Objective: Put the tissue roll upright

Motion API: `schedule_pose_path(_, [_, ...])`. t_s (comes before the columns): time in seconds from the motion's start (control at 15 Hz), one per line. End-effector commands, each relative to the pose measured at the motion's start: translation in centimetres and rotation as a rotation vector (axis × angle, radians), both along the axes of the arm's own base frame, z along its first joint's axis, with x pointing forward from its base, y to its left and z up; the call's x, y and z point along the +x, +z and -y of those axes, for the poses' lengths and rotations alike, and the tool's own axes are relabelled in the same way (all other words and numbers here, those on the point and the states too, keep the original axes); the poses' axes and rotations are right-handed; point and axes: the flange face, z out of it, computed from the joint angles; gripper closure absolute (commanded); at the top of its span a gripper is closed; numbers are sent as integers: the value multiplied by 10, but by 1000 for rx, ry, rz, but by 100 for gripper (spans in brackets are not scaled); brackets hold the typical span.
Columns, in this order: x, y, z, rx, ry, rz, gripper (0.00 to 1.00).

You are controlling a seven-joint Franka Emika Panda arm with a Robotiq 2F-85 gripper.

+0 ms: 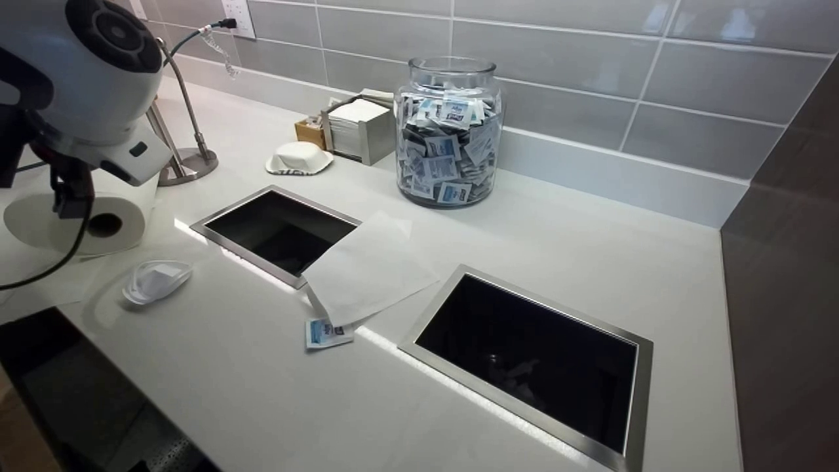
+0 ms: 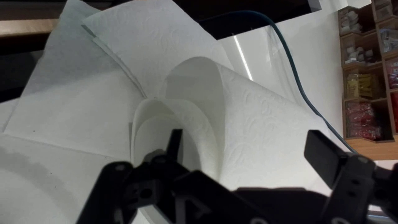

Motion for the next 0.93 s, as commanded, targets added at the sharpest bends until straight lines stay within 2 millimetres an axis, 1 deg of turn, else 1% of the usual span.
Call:
schedule_pose_path(0.0, [7,-15,4,8,-42,27,0])
schedule_pose_path(0.33, [9,-32,0,39,-72,23,0])
schedule_pose_path(0.67, [9,-50,3,28,-85,18,0])
schedule_pose_path(0.87, [9,-55,-2,74,-103,8,0])
